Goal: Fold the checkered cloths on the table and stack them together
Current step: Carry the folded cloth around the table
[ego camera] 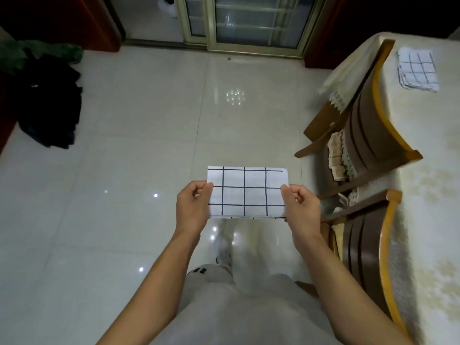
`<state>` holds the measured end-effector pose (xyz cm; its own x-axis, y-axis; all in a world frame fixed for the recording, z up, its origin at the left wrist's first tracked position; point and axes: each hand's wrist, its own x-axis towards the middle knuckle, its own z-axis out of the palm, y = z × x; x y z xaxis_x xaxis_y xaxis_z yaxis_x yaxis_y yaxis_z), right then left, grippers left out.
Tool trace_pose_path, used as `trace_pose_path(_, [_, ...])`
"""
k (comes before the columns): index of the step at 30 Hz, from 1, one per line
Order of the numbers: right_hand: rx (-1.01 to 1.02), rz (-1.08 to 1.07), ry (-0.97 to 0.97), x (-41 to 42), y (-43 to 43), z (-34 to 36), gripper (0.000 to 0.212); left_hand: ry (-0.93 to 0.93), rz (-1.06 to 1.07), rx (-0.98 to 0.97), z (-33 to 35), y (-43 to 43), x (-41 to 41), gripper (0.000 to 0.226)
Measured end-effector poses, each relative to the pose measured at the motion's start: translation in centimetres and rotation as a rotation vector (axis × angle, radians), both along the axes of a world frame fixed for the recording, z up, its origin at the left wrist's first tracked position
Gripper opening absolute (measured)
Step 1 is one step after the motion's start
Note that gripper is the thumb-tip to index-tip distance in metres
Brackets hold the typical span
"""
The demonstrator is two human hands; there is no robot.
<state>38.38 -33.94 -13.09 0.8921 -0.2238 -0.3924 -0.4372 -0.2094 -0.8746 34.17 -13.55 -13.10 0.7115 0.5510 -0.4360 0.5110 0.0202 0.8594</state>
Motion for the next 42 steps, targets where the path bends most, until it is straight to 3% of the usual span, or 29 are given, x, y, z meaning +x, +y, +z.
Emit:
trace_pose_path(21, [0.034, -0.212, -0.015, 20.2, 0.1, -1.4, 0.02, -0.007, -0.199, 0.01, -0.6, 0.4, 24.9, 0.014])
trace_pose_path(29, [-0.048, -0.25, -0.075, 34.7, -6.3, -1.1, 0.014, -0.012, -0.275, 0.019, 0.0, -5.4, 39.9, 0.016])
trace_pose_path(33, [0.013, -0.305, -0.104, 40.8, -9.7, -0.3, 0.013, -0.029, -0.313, 0.025, 0.9, -8.8, 46.8, 0.015])
trace_pose_path(42, [0.038, -0.453, -0.095, 49.1, -15.1, 0.6, 0.017, -0.05, -0.42, 0.033, 2.2, -14.9, 57.5, 0.018])
